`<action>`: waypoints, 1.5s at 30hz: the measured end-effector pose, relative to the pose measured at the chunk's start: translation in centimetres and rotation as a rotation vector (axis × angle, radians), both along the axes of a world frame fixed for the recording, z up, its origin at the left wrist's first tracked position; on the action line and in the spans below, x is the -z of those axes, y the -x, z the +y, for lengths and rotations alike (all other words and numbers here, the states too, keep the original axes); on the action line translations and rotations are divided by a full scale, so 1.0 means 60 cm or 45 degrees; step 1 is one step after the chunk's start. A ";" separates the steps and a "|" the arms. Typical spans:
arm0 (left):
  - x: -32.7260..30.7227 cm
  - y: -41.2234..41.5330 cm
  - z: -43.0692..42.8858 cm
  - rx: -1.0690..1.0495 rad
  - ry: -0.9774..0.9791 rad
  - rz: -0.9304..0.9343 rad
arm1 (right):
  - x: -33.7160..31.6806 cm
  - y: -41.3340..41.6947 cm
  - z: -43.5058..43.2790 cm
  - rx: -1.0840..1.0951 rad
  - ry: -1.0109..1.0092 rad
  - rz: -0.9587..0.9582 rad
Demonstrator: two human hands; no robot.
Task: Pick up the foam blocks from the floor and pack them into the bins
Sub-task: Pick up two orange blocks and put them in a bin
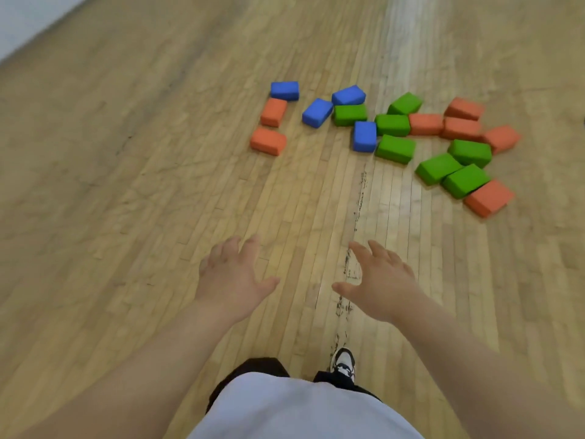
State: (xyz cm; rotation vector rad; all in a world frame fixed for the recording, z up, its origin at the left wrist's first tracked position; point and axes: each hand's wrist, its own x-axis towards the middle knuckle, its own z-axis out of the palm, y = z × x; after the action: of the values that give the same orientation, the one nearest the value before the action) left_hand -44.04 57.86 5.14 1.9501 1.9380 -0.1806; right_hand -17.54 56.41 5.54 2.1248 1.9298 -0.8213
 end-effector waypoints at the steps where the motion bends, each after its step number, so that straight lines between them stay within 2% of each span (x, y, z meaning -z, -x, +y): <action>1: -0.002 -0.011 0.029 -0.025 -0.010 -0.009 | -0.001 -0.015 0.037 -0.017 -0.008 -0.001; 11: 0.019 0.028 0.307 -0.200 0.012 -0.041 | 0.000 0.005 0.381 -0.166 -0.034 -0.029; 16: 0.045 0.095 0.511 -0.169 0.027 -0.060 | 0.016 0.064 0.573 -0.126 -0.020 -0.055; 24: 0.017 0.189 0.823 -0.036 0.105 0.026 | -0.006 0.143 0.854 -0.056 -0.002 -0.043; 34: 0.066 0.122 1.169 -0.093 0.159 -0.011 | 0.054 0.080 1.215 -0.130 0.020 -0.045; 40: 0.065 0.062 1.370 -0.296 0.234 -0.071 | 0.064 0.032 1.484 -0.347 0.061 -0.096; 45: 0.066 0.073 1.505 -0.438 0.269 -0.140 | 0.064 0.047 1.688 -0.498 0.093 -0.149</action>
State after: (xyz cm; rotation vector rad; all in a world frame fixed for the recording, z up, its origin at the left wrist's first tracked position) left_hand -48.45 148.17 1.18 1.4402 2.0517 -0.1704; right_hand -20.36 157.67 1.68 1.6344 2.1161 -0.6605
